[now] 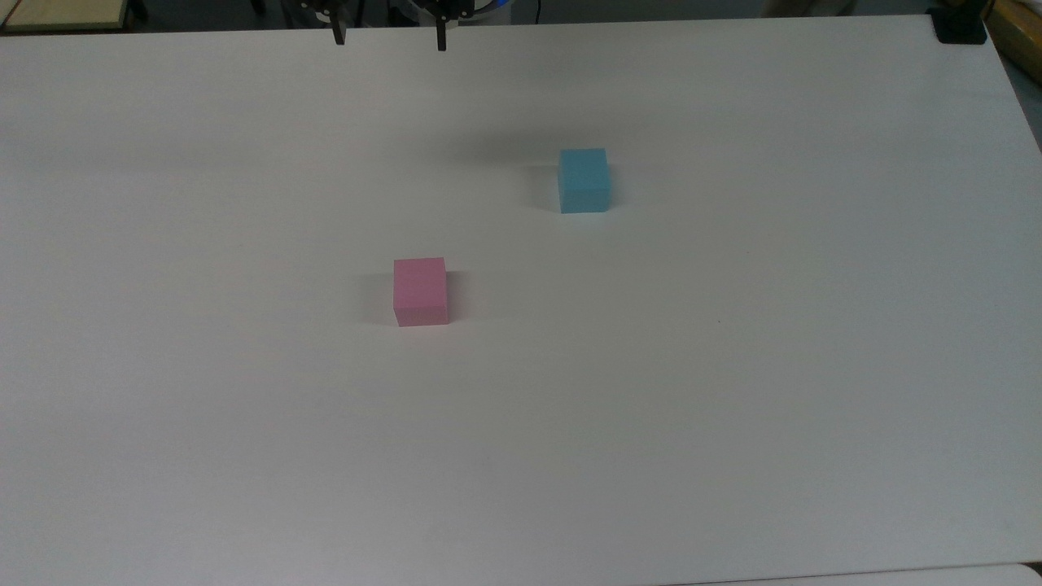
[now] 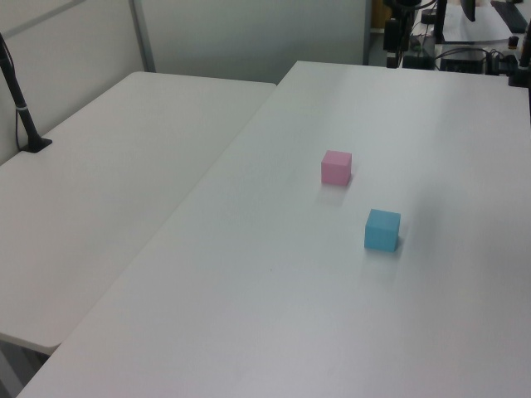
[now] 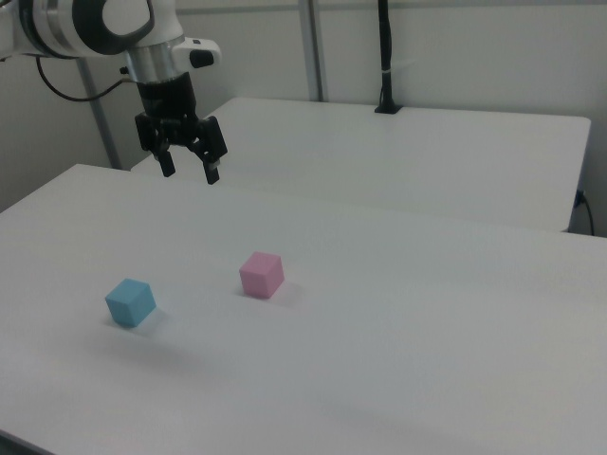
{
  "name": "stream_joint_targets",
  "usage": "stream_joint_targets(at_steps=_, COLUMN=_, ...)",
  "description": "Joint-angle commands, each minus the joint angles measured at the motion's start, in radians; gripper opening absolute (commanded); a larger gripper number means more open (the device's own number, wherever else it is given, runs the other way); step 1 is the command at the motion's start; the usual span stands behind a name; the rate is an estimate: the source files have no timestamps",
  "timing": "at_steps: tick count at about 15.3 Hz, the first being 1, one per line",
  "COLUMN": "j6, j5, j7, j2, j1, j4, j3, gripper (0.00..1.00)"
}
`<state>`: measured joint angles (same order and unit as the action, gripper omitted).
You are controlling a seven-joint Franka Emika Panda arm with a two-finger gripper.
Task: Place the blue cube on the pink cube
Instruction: 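Move the open gripper toward the light-blue cube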
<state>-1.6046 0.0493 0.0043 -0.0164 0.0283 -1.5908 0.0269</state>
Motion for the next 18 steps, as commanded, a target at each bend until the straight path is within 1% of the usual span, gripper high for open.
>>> stream_joint_targets(at_steps=1, j6=0.017, j5=-0.02, j7=-0.026, j2=0.018, j1=-0.002, j4=-0.009, j3=0.005, gripper=1.0)
stream_joint_targets(at_steps=12, j6=0.018, j5=-0.02, j7=-0.029, j2=0.018, j1=0.005, j4=-0.009, j3=0.004, gripper=1.0)
stream_joint_targets(at_steps=14, j6=0.018, j5=-0.022, j7=-0.027, j2=0.018, j1=0.013, j4=-0.009, j3=-0.005, gripper=1.0)
stream_joint_targets(at_steps=18, j6=0.017, j5=-0.023, j7=-0.007, j2=0.013, j1=0.088, j4=-0.011, j3=-0.01, gripper=1.0)
